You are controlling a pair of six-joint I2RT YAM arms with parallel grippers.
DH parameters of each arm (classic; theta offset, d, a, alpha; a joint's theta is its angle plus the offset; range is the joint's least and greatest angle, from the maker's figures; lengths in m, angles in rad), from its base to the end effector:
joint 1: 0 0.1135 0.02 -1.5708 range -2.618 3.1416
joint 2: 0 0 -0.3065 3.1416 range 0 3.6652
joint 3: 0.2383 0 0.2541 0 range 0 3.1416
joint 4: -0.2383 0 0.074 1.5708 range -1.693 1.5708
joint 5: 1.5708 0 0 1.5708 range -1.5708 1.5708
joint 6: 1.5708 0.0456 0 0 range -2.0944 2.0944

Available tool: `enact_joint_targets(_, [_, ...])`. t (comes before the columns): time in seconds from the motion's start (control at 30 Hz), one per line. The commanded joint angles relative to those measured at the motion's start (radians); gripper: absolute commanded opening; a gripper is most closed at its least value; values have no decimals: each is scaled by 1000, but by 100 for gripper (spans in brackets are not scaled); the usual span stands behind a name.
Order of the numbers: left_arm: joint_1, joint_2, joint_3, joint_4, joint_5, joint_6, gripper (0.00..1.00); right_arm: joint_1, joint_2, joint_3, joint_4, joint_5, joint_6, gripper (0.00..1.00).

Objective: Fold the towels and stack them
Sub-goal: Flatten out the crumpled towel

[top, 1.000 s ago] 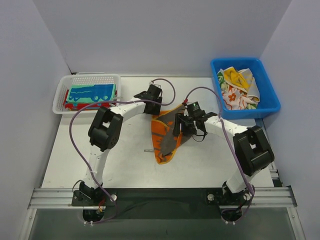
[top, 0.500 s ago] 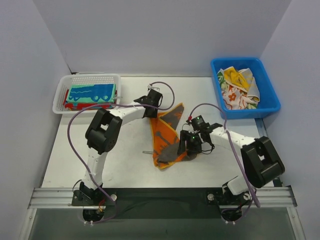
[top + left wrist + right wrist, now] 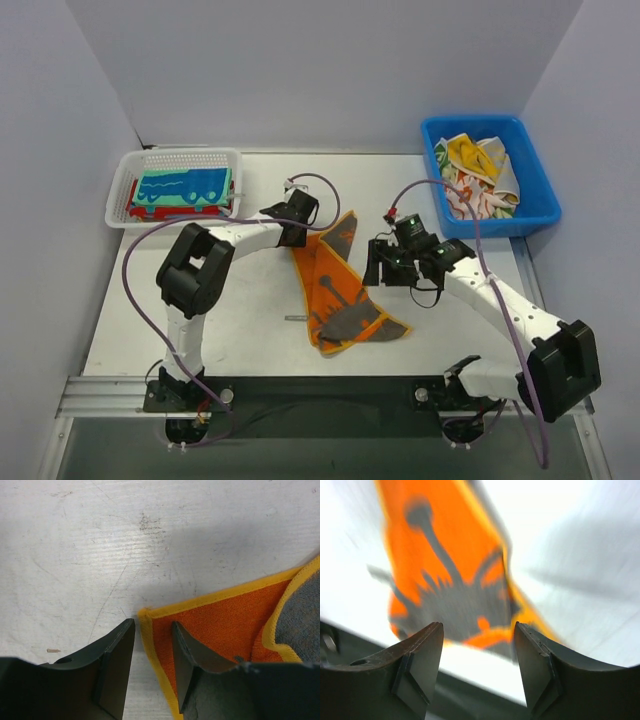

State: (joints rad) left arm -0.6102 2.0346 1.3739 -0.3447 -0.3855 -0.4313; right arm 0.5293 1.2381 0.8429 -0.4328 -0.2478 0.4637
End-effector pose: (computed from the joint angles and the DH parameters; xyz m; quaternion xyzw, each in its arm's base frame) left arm 0.3796 -0.2445 0.1853 0.0310 0.9435 0.0234 0.3290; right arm 0.2109 0.1363 0.2764 -0.0751 0.9227 0.2728 0.2618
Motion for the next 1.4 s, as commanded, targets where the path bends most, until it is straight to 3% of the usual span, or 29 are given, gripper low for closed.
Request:
enact_joint_targets(0.0, [-5,27,-53,-165,37,-6,47,-67,70,140,104,156,-36,59])
enact_joint_targets(0.27, [-5,26,-65,-134,92,-17,44,-109,434,411,331,246,73,59])
enact_joint_targets(0.33, [-5,35,-65,-129,97,-21,42,-107,529,449,385,329,69,59])
enact_joint_targets(0.5, [-2,47,-67,-126,102,-21,39,-109,696,559,496,372,47,61])
enact_joint_targets(0.9, [-5,47,-98,-102,112,-21,26,-106,906,758,438,426,15,61])
enact_joint_targets(1.37, [-3,26,-107,-91,105,-17,18,-58,991,875,284,426,-16,57])
